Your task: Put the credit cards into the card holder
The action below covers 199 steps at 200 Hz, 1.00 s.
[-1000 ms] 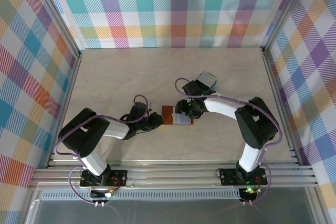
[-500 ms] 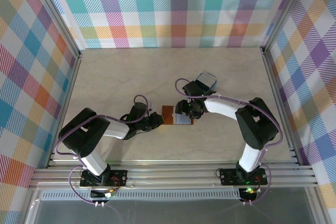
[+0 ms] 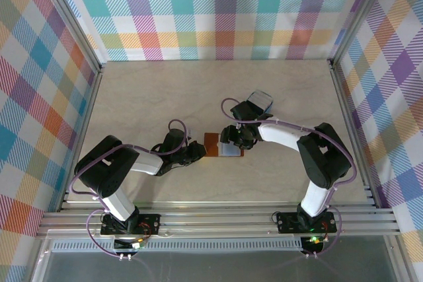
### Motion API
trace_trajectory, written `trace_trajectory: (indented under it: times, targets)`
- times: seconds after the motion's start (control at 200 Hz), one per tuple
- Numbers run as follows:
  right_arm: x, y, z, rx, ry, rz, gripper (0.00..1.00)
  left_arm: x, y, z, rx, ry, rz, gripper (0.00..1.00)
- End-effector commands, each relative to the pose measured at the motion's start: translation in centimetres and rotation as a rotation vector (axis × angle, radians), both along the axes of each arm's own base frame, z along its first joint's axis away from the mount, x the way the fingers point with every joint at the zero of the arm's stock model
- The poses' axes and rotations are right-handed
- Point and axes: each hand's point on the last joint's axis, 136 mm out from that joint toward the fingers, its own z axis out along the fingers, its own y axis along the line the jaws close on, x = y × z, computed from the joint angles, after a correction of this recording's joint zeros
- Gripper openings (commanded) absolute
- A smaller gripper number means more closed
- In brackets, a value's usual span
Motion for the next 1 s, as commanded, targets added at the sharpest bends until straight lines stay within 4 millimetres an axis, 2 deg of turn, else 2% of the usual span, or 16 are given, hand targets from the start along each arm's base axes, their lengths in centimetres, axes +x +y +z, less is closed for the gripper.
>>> trace_trajectory:
  times: [0.0,0.24,0.64,0.99]
  targets:
    - [-0.3,0.4,-0.7,0.026,0.022,0.029,0.65,-1.5,0.6,-3.3,0.074,0.091,-0.005,0.1]
    - [-0.2,1.3,-0.5,0.107,0.026,0.037,0.65,-1.4,0.5,-3.2,0.072,0.089,-0.008,0.1]
    - [0.1,4.0,1.2,0.293,0.002,0.064,0.63,-1.4,0.5,-3.2,0.071,0.089,-0.009,0.1]
    - [0.0,5.2,2.1,0.38,-0.017,0.099,0.61,-1.4,0.6,-3.2,0.072,0.087,-0.007,0.1]
